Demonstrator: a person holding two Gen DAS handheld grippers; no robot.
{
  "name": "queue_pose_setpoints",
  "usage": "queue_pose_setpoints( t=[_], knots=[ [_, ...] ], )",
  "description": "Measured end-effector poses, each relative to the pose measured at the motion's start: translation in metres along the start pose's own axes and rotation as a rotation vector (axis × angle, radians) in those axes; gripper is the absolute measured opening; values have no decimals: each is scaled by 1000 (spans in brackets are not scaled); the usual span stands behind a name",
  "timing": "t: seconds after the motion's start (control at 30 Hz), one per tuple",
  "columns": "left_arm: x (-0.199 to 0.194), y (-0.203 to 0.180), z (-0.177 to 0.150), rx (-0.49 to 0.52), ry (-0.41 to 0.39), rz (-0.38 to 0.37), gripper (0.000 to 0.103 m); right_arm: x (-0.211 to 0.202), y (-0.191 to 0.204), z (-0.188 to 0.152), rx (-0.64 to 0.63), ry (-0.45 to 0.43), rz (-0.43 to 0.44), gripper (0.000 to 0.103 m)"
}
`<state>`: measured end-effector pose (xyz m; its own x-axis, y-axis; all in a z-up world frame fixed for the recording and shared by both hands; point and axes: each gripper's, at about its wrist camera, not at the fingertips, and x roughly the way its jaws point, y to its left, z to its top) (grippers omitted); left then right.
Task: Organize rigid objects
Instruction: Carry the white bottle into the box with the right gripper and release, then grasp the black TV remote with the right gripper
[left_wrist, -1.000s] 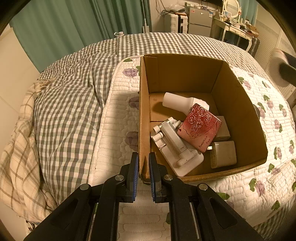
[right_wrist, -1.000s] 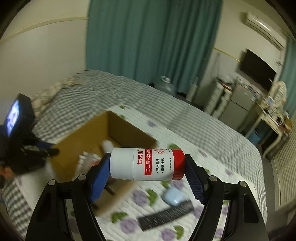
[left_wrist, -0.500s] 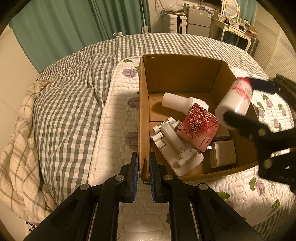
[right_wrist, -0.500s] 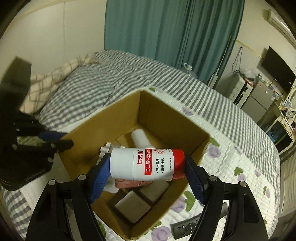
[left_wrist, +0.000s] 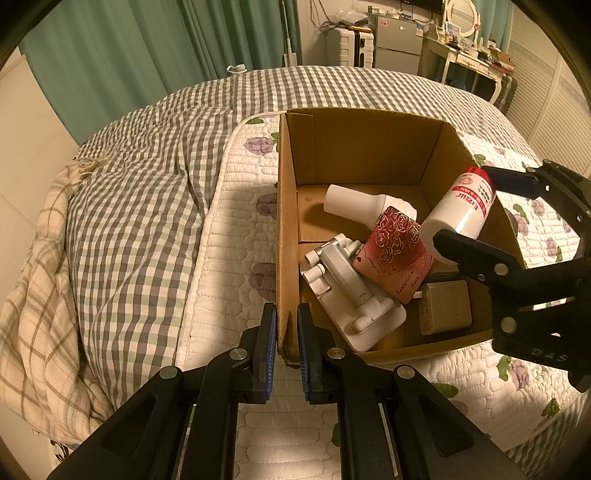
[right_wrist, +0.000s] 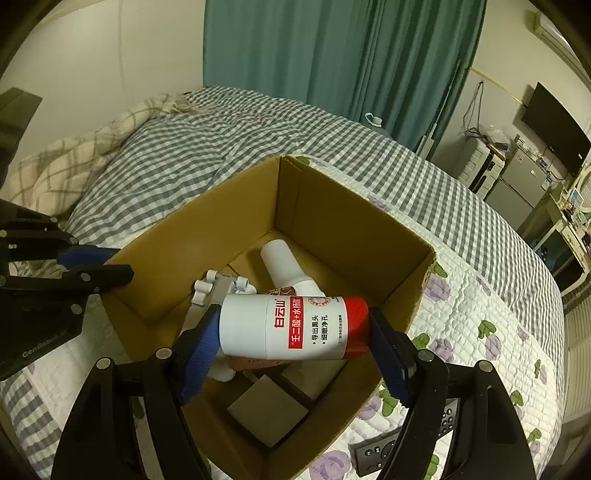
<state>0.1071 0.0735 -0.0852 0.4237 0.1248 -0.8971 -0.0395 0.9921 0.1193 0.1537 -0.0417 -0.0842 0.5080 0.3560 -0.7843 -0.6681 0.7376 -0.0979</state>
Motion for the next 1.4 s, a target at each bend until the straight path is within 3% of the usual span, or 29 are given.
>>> queue_pose_setpoints(
  t=[0.1, 0.3, 0.6, 0.77, 0.93, 1.17, 1.4],
  knots=[
    [0, 0, 0, 1, 0, 0, 11, -11, -2, -1, -9, -46, -26, 92],
    [0, 0, -1, 0, -1, 0, 11, -55, -28, -3, 32, -149, -80, 102],
    [-1, 0, -1, -3, 2, -2, 11, -109, -97, -39, 174, -183, -223, 103],
    [-2, 0, -1, -3, 2, 0, 11, -115, -126, -75, 277, -117, -300, 103],
    [-2, 0, -1, -2, 3, 1, 11, -91, -146, -116, 394, -19, -329, 103],
    [-2, 1, -1, -3, 1, 3, 11, -29, -151, -159, 530, 123, -290, 103],
    [-2, 1, -1, -2, 1, 4, 11, 5, -136, -163, 527, 188, -255, 103]
  ],
)
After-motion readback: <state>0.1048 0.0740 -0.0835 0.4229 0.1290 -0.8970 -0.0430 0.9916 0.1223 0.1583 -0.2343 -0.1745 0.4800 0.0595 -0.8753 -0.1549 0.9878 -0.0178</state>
